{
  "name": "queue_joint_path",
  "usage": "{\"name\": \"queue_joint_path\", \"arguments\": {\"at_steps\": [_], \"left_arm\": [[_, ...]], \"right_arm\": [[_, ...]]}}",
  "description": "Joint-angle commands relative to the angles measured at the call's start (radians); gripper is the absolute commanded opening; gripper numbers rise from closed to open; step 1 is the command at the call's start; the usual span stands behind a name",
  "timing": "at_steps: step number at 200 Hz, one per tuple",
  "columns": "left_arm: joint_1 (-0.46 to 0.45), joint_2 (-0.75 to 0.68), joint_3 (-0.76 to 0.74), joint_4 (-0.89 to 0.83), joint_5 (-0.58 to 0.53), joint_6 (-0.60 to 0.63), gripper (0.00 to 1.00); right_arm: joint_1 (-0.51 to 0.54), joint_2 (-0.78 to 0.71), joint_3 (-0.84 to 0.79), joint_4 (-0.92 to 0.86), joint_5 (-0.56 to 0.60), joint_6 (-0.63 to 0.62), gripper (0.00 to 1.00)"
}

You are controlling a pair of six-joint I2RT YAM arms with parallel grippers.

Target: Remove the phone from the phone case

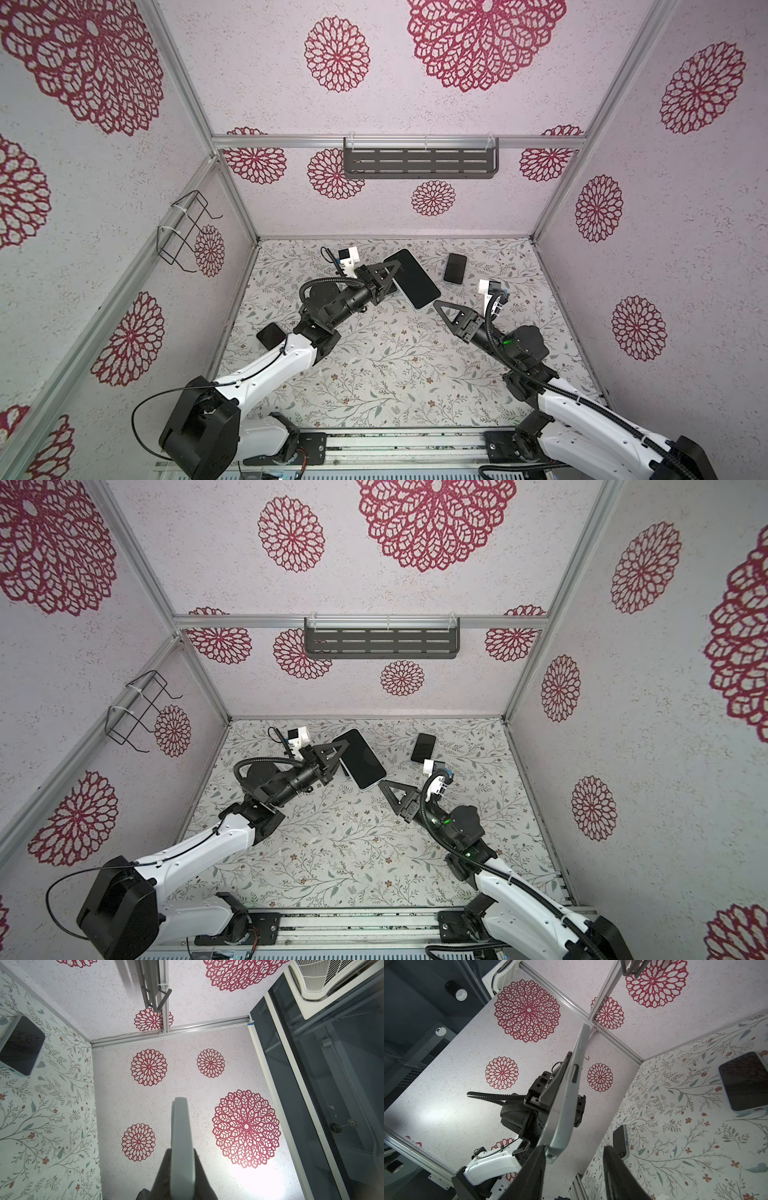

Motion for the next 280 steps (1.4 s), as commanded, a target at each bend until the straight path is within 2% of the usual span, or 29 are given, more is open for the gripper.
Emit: {"name": "queue_joint_path", "arguments": {"at_steps": [1,166,226,280], "left_arm": [[-0.015,0.005,0.020,0.089,0.004,0.009,0.00],[-0.050,0.020,0.010,0.157,0.004,0.003,0.00],[-0.056,0.045,-0.054,0.207,0.014,-0.011,0.00],[-0.091,0.120,-0.058,0.295,0.017,-0.036,0.00]], "right_arm": [[-0.001,-0.001,0.012,0.074,-0.013,0.013,0.47],[-0.001,0.043,-0.002,0.107,-0.003,0.012,0.41],[-0.020,0.019,-0.006,0.078,0.008,0.023,0.23],[-0.037,0.030,-0.026,0.111,0.004,0.056,0.11]]}}
